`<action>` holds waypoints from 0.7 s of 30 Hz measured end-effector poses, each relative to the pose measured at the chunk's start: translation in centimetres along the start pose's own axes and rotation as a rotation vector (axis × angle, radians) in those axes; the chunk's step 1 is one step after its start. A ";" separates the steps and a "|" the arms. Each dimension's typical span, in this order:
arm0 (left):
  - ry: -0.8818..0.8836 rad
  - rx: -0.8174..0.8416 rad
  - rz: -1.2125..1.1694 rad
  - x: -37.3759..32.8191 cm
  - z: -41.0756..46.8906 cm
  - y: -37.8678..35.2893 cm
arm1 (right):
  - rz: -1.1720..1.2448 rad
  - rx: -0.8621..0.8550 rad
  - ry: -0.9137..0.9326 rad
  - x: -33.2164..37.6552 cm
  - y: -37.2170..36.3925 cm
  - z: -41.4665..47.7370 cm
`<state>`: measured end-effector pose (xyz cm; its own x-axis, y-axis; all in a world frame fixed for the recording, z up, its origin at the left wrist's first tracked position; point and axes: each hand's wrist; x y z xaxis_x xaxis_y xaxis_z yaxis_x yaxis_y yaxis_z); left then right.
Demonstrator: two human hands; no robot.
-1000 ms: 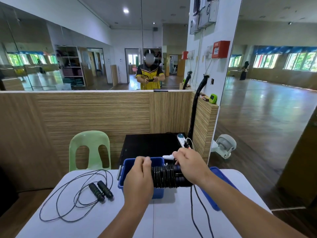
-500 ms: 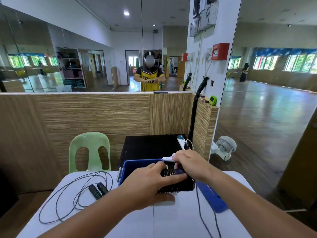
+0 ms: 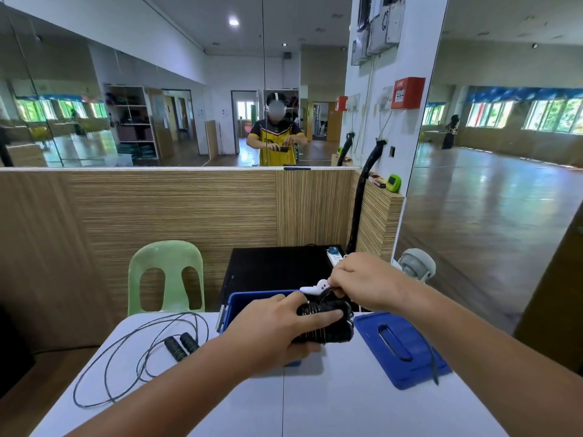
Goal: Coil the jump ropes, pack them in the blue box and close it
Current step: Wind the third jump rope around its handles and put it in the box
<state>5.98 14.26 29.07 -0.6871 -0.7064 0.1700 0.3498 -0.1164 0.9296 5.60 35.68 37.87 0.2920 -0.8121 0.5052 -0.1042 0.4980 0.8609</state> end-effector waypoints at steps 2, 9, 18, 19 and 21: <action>0.023 0.029 -0.019 0.2 0.2 0.1 | 0.024 -0.025 -0.011 0.2 -0.2 -0.4; 0.092 0.066 -0.023 0.5 0.6 -0.1 | 0.210 -0.094 -0.020 0.2 -1.7 -2.6; 0.120 0.104 -0.014 0.5 0.7 -0.4 | 0.466 -0.069 -0.104 -1.0 -4.0 -4.2; 0.119 0.104 -0.030 0.5 0.6 -0.4 | 0.495 -0.065 -0.105 -1.2 -4.5 -4.5; 0.127 0.114 -0.064 0.5 0.4 -0.4 | 0.576 -0.048 -0.113 -1.7 -5.6 -5.1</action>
<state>5.28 14.21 28.95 -0.6170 -0.7835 0.0737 0.2288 -0.0889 0.9694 10.53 35.82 31.92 0.0979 -0.4324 0.8964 -0.1720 0.8798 0.4431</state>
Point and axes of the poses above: each hand's wrist, its own z-axis towards the middle knuckle, its own y-axis out of the back of the hand, x = y × z, and after that the axes turned 2 degrees about y, right-handed
